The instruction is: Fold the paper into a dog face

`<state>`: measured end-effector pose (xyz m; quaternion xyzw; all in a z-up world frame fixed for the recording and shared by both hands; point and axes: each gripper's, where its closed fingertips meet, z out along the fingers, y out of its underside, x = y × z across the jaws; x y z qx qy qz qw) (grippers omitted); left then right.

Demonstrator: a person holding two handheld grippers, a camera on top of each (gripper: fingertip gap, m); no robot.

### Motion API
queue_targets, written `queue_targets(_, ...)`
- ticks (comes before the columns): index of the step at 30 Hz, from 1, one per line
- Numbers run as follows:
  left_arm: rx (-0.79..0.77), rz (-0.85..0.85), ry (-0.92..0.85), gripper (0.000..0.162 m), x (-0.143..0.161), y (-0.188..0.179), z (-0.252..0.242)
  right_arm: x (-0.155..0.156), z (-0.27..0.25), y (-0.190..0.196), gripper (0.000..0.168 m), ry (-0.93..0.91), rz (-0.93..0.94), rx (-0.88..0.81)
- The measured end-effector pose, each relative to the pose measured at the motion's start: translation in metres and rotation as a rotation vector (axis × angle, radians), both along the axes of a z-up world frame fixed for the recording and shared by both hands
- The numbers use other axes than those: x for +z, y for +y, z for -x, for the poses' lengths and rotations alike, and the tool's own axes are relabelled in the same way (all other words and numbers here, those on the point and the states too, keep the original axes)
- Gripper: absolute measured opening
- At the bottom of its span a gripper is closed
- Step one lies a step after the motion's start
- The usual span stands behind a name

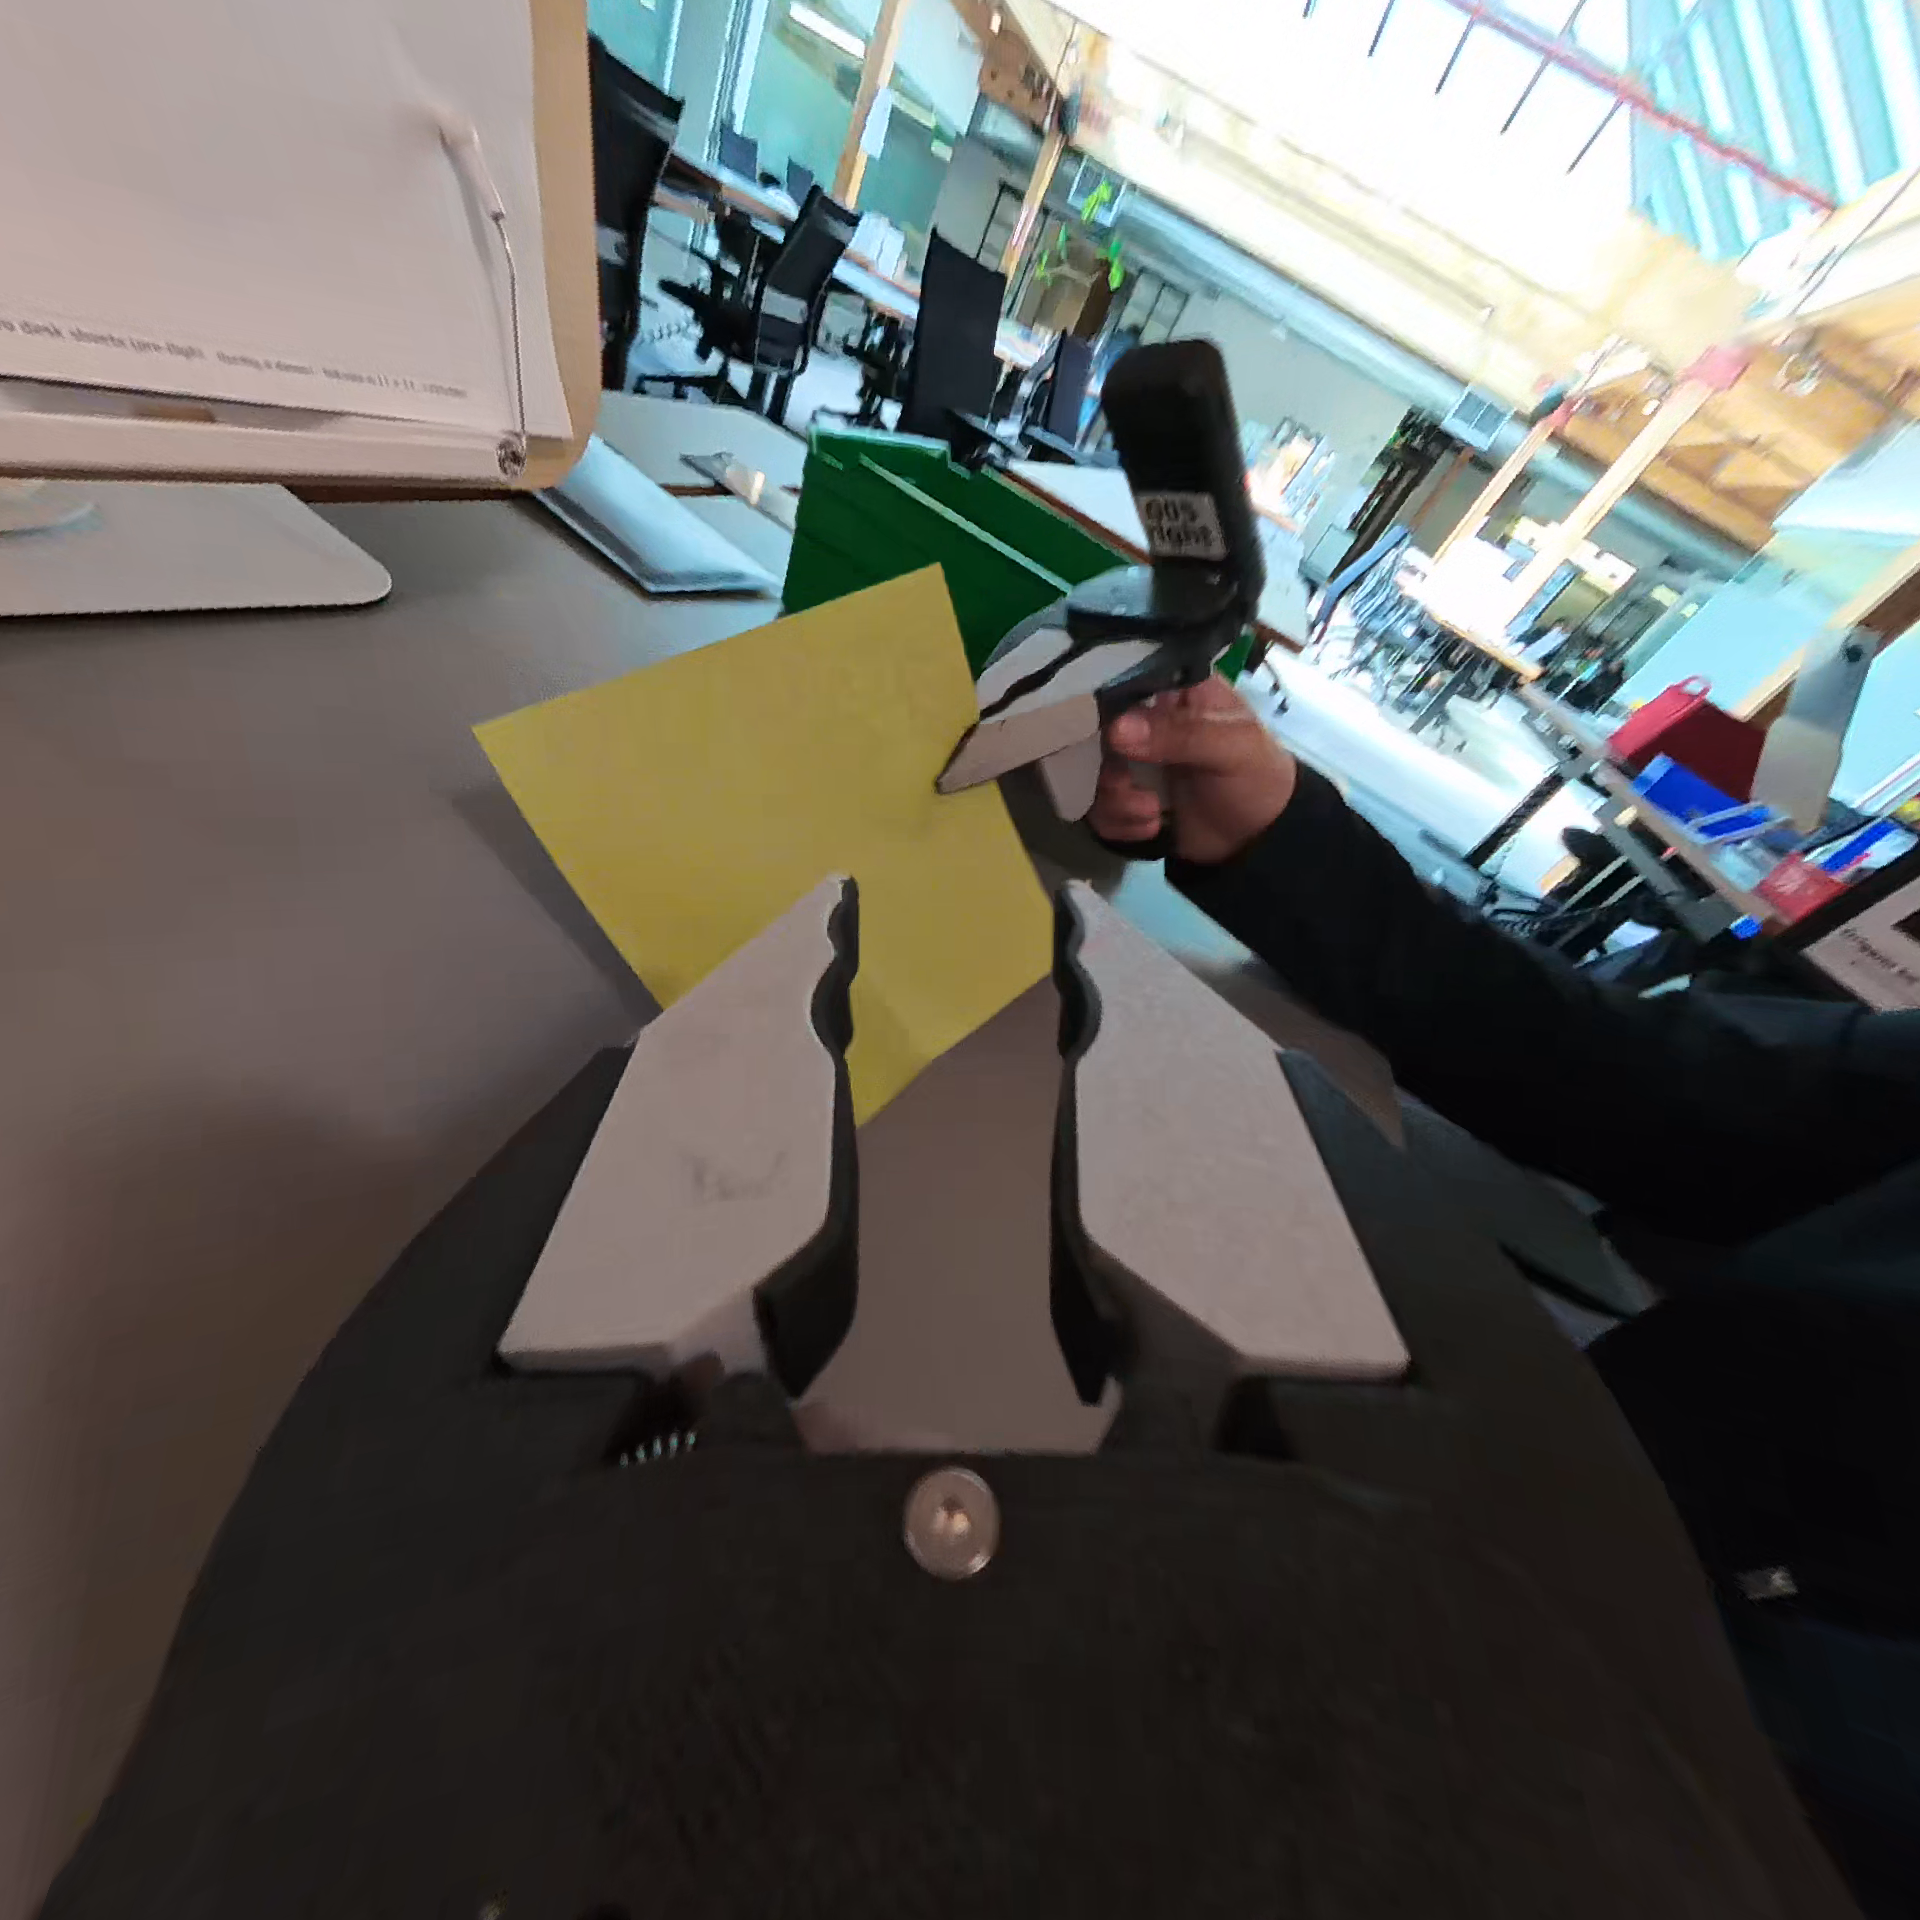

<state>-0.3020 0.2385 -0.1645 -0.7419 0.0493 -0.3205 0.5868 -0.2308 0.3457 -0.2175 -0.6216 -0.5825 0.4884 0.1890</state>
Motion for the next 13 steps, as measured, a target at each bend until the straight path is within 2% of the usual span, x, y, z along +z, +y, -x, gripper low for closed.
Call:
queue_targets(4,0.022,0.082,0.188,0.032,-0.028,0.009,-0.009,-0.021,-0.014,-0.006,0.000,-0.130,-0.028,0.097)
queue_targets(8,-0.062,0.119,0.281,0.032,-0.044,0.008,-0.032,-0.030,-0.022,-0.013,0.000,-0.187,0.003,0.161)
queue_targets(10,-0.121,0.144,0.319,0.032,-0.053,0.005,-0.045,-0.035,-0.022,-0.013,0.000,-0.206,-0.041,0.168)
queue_targets(13,-0.118,0.214,0.429,0.027,-0.076,0.007,-0.048,-0.039,-0.022,-0.021,0.000,-0.211,-0.123,0.213)
